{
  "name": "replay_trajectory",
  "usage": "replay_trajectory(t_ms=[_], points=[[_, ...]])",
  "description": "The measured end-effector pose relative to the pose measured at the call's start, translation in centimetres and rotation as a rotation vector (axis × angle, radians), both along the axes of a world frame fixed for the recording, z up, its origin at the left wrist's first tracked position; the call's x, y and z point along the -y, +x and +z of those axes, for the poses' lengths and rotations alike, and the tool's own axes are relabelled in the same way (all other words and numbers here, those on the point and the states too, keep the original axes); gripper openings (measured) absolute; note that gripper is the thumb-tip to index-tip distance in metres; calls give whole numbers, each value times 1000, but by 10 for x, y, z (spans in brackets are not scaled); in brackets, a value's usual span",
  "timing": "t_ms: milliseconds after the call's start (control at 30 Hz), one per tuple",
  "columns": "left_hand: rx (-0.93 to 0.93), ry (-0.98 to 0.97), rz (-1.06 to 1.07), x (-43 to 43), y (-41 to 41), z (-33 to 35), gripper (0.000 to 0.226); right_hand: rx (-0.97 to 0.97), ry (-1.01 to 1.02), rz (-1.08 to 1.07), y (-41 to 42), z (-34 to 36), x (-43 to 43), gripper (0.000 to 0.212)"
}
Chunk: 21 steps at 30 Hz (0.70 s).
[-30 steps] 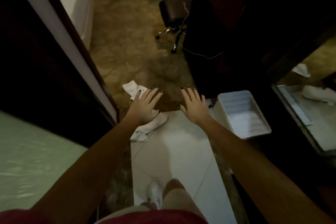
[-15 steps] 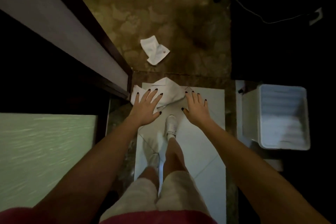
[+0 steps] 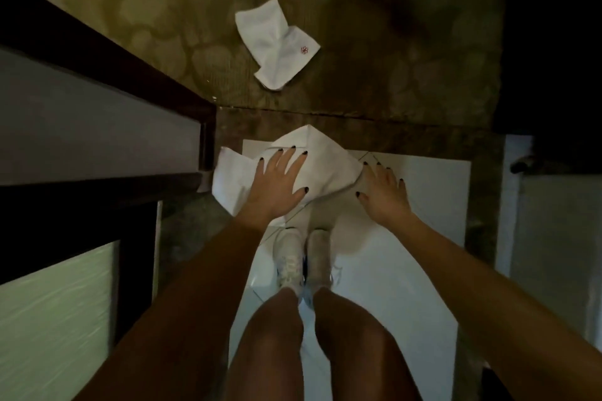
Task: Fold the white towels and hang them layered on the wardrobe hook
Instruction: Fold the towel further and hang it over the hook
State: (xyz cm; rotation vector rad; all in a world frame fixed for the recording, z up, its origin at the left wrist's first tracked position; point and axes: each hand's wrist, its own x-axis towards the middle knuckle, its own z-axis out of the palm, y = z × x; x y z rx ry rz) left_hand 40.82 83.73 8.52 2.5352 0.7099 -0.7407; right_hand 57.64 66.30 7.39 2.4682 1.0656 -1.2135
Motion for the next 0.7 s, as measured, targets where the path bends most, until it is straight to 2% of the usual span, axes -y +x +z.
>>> replay_trajectory(t_ms=[167,367,533,633,700], points=[[-74,64,-274,-12,9,-143,75,-19,-13,-112,6,-134,-16,64],[-59,121,-174,-40,36,-261,69,59,22,-234,20,-244,-33,68],[-56,174,3,-57,41,-303,61,200,87,-273,15,-285,-32,42],[-7,199,-4,-58,39,-307,51,131,89,-344,2,-287,-31,31],[-34,121,-20,-58,35,-303,41,70,111,-403,-7,-279,-30,28]])
